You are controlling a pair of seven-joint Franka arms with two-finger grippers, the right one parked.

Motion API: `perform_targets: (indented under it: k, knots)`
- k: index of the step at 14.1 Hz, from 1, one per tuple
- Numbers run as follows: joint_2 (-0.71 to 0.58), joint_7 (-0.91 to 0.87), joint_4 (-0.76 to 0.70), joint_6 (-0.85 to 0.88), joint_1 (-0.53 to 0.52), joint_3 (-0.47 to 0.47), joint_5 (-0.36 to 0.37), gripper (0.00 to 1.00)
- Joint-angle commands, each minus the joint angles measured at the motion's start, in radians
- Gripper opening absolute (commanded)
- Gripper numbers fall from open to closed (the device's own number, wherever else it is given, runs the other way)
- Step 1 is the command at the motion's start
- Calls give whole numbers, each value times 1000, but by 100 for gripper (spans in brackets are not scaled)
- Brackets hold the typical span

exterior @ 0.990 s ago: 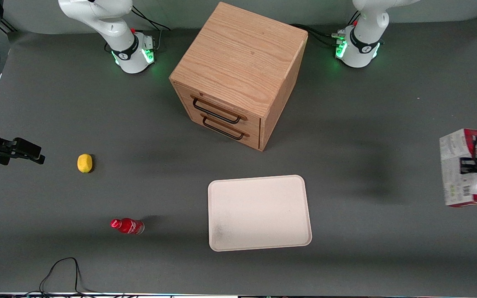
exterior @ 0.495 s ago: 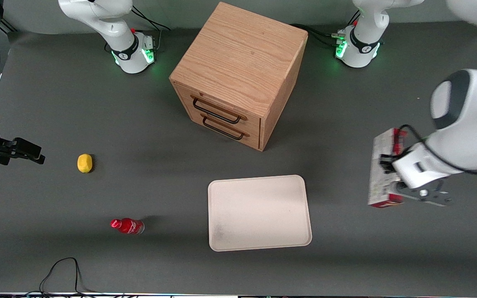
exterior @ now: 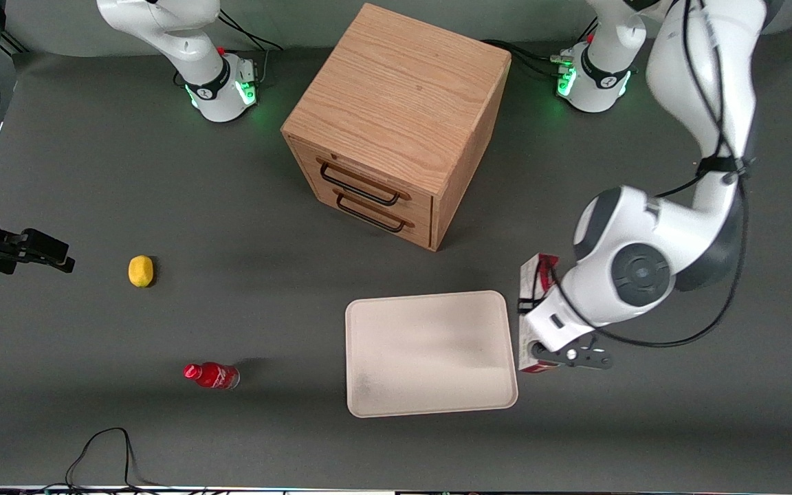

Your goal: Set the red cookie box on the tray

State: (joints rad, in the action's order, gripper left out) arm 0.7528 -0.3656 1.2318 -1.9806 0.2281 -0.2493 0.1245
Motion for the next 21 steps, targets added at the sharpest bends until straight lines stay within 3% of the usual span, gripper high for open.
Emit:
perform_targets:
  k: [1, 8, 9, 10, 16, 21]
  knots:
    - [121, -75, -128, -27, 90, 77, 29, 0]
    - [200, -193, -127, -135, 126, 117, 20, 0]
    - [197, -191, -123, -136, 128, 117, 29, 96]
    - [194, -184, -114, -142, 132, 119, 32, 100]
    - [137, -179, -54, -178, 137, 145, 23, 100]
    - [-137, -177, 142, -144, 76, 145, 11, 100]
